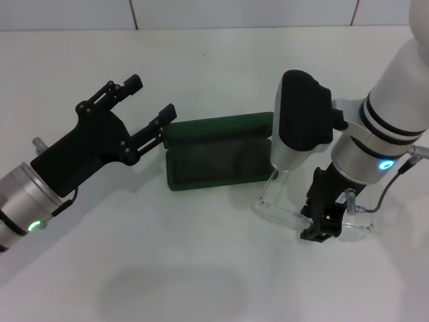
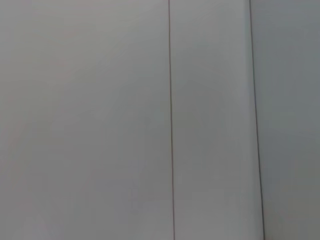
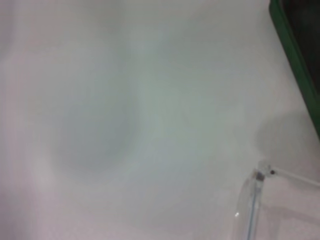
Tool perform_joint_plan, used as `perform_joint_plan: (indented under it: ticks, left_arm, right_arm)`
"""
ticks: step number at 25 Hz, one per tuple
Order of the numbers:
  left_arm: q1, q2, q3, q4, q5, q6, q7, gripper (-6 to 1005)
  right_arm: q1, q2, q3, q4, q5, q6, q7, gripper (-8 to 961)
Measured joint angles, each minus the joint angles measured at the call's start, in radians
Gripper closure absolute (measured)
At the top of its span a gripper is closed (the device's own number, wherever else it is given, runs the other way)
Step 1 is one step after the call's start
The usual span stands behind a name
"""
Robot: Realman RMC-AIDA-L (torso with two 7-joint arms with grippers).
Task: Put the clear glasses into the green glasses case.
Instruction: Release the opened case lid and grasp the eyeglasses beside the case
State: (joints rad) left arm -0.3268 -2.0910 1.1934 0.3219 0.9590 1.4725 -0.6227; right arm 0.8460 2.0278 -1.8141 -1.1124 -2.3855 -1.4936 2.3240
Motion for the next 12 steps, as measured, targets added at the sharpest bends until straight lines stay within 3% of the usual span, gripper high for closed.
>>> perform_joint_plan:
  ticks: [12]
  left_arm:
    - [0.0, 0.0, -0.001, -0.001, -0.001, 0.0, 0.0, 252]
  right_arm:
    - [0.004, 0.0, -0.009, -0.005, -0.002, 0.004, -0.004, 665]
